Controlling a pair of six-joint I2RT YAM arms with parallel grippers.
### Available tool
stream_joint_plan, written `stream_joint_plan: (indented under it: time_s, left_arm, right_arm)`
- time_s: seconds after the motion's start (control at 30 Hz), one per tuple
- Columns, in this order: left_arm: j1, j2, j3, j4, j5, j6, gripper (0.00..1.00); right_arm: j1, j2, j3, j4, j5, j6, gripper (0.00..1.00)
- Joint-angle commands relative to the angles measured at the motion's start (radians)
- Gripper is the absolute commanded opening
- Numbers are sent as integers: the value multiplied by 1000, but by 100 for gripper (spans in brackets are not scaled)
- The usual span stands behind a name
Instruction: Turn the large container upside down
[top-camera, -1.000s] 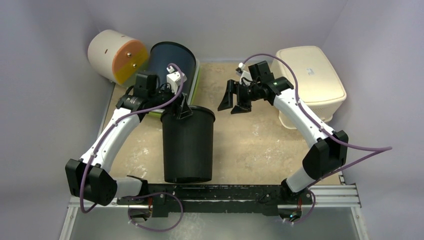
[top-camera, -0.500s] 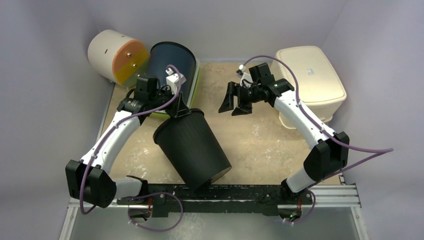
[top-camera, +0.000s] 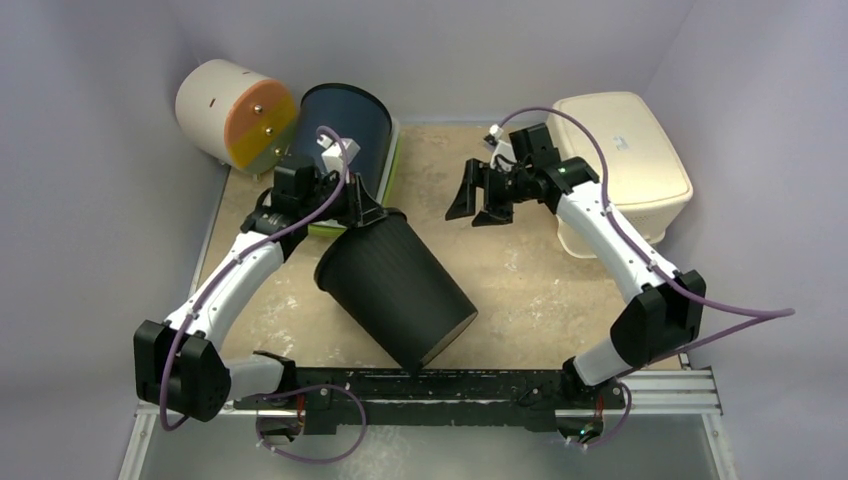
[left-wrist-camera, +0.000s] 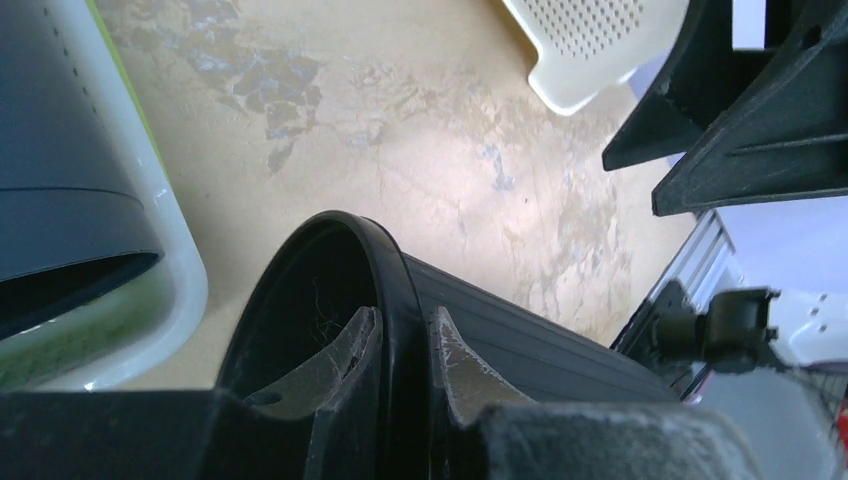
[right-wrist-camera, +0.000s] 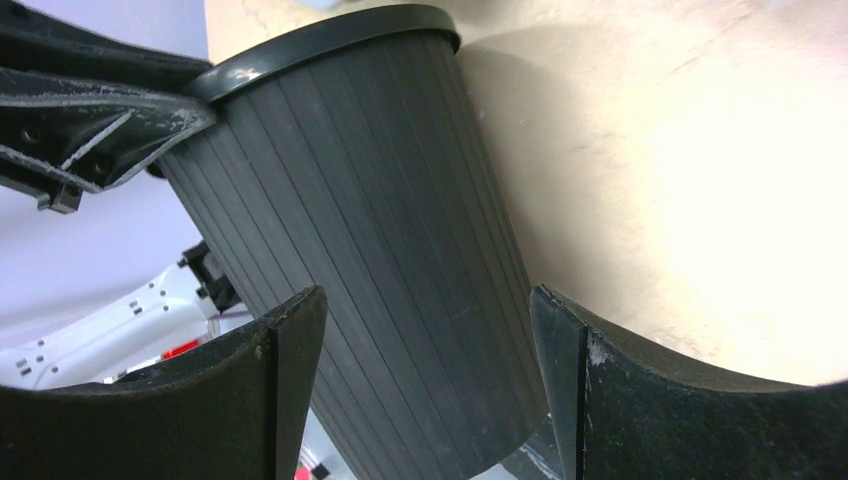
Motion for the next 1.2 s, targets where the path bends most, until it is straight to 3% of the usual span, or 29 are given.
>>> stream_joint_plan:
  time_s: [0.0, 0.2, 0.5, 1.17]
  left_arm:
    - [-11, -11, -19, 194, -105, -213, 0]
    - [-74, -14, -70, 526, -257, -468, 0]
    - [-248, 52, -112, 783, -537, -634, 0]
    - [-315, 204, -377, 1352, -927, -995, 0]
  right_arm:
    - [-104, -81, 1, 5, 38, -26, 77]
    - [-211, -109, -7, 0, 58, -59, 77]
    - [-240, -139, -53, 10, 75, -66, 76]
    - [-335, -238, -32, 50, 149, -73, 77]
